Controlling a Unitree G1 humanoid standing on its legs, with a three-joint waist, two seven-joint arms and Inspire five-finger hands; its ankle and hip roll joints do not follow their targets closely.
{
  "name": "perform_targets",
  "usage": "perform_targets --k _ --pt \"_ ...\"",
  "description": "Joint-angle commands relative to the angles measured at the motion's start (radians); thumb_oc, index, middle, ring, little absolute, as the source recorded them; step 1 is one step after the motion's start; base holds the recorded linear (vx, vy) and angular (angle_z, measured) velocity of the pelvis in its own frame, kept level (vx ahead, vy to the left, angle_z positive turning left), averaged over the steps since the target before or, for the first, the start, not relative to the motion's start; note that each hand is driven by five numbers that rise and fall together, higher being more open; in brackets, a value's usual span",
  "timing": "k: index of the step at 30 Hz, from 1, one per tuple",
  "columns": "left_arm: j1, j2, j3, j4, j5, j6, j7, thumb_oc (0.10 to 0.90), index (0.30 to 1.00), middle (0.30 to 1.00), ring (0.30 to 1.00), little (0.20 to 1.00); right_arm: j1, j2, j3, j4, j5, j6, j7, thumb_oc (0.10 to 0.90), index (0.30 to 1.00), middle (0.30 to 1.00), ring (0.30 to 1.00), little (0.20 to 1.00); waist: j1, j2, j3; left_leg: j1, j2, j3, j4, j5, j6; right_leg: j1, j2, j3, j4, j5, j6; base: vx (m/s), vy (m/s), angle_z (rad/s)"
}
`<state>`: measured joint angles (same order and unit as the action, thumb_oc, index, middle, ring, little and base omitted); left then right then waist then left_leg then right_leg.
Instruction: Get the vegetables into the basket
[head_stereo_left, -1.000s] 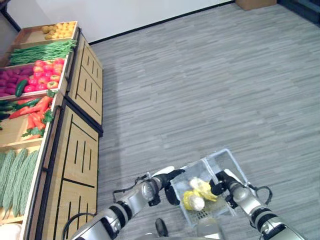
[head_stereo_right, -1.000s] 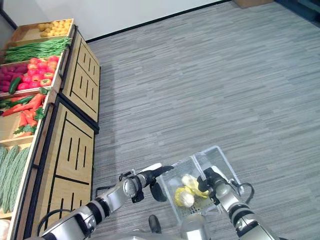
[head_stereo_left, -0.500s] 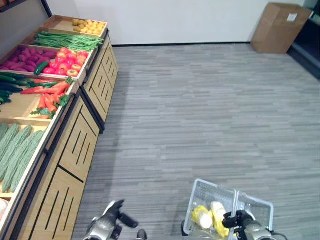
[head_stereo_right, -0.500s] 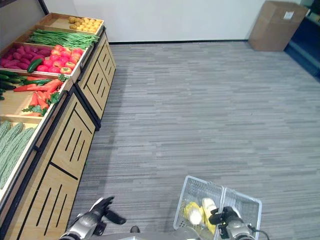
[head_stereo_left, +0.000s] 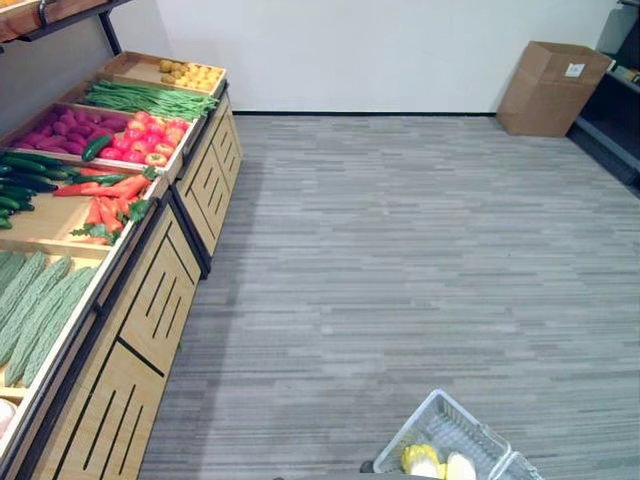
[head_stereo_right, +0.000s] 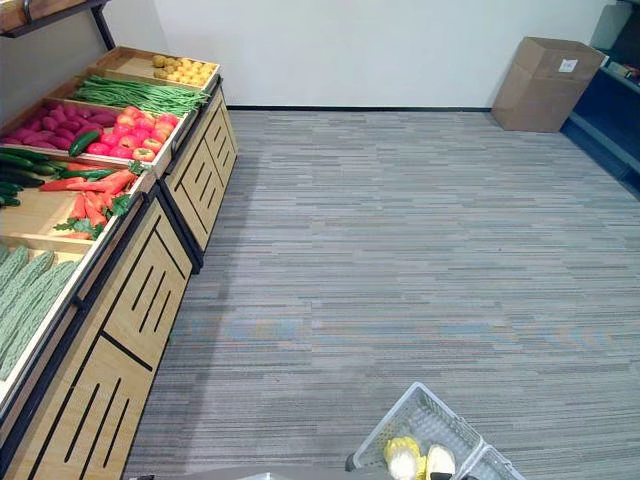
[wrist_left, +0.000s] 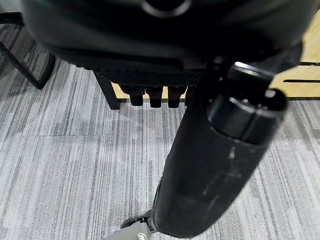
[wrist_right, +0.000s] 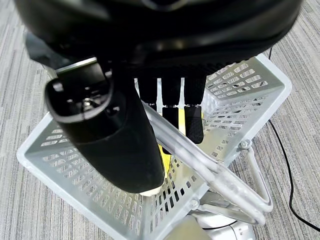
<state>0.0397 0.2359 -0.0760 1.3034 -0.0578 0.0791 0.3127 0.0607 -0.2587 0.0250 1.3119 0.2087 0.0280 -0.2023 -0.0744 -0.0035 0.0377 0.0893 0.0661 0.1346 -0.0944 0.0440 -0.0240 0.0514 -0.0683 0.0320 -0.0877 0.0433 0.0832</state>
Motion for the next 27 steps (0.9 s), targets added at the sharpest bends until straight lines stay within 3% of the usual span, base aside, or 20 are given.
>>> perform_targets --k 1,7,27 --pt "-0.076 0.01 0.0 0.025 0.015 -0.022 0.03 0.9 1.0 1.0 1.0 1.0 -0.046 0.004 0.018 0.045 0.018 -0.013 -0.004 0.4 0.3 0.3 0.3 0.3 -0.002 -0.027 0.031 0.028 0.032 -0.018 0.007 -0.038 -0.066 0.009 -0.123 -0.058 0.064 -0.024 0.102 0.0 0.0 0.0" --pt "-0.079 -0.02 -0.032 -0.006 -0.019 -0.039 -0.021 0.9 1.0 1.0 1.0 1.0 -0.046 0.008 0.024 0.055 0.017 -0.006 0.008 0.4 0.3 0.3 0.3 0.3 -0.001 -0.025 0.035 0.024 0.026 -0.025 0.007 -0.04 -0.062 0.012 -0.13 -0.069 0.06 -0.022 0.103 -0.01 0.02 0.05" --pt "-0.083 -0.012 -0.034 0.011 -0.018 -0.045 -0.06 0.9 1.0 1.0 1.0 1.0 -0.053 0.007 0.044 0.06 0.0 -0.002 0.025 0.4 0.3 0.3 0.3 0.3 0.0 -0.028 0.047 0.035 0.023 -0.022 0.007 -0.05 -0.052 -0.002 -0.127 -0.059 0.106 -0.038 0.106 0.0 0.007 0.0"
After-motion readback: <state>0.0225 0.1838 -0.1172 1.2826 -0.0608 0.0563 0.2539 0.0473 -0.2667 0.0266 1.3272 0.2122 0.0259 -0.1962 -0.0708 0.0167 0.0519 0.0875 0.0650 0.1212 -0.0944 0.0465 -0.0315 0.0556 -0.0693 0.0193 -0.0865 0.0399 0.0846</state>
